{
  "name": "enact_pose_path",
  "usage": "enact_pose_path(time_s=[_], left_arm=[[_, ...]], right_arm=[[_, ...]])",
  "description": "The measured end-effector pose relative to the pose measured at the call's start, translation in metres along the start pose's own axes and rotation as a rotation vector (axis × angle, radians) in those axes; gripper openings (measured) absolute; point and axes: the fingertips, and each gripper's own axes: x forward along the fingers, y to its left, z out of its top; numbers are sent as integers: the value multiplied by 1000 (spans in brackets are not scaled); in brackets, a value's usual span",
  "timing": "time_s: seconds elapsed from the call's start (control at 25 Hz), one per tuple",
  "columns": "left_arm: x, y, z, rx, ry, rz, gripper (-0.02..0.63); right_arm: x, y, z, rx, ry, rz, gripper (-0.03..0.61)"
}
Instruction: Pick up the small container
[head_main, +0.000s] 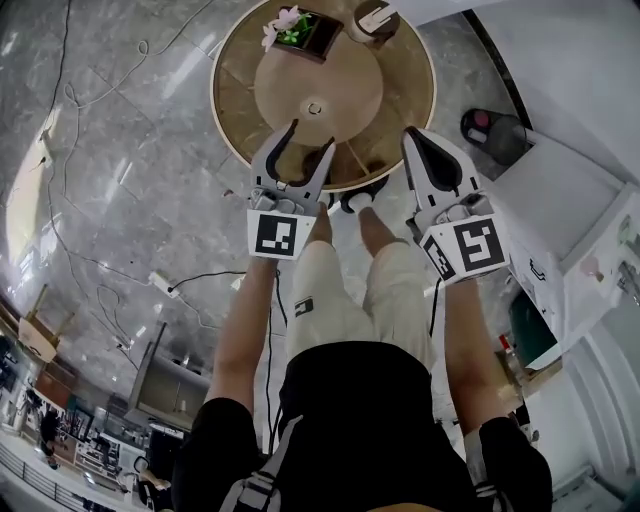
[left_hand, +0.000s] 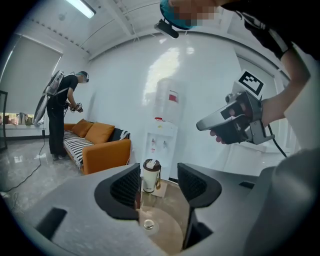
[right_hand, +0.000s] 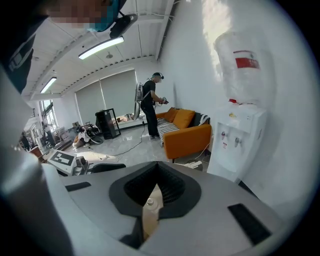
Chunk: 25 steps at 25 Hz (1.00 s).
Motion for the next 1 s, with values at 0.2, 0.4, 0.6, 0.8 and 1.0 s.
enact_pose_path(time_s=[0.2,0.4,0.6,0.8,1.0], left_arm=[[12,10,-39,-22,26,30,263],[23,24,-85,-44,47,47,291],[38,30,-123,-50,64,60,325],[53,33,-160,-10,64,60,343],[72,40,-192,39,69,65,351]], right_arm=[[19,-9,-24,16,8,-1,3],[33,-17,-43,19,14,0,3],[44,-21,-56,14,21,5,3],[54,-28,-73,14,22,11,3],[60,-36,-90,16,34,9,3]])
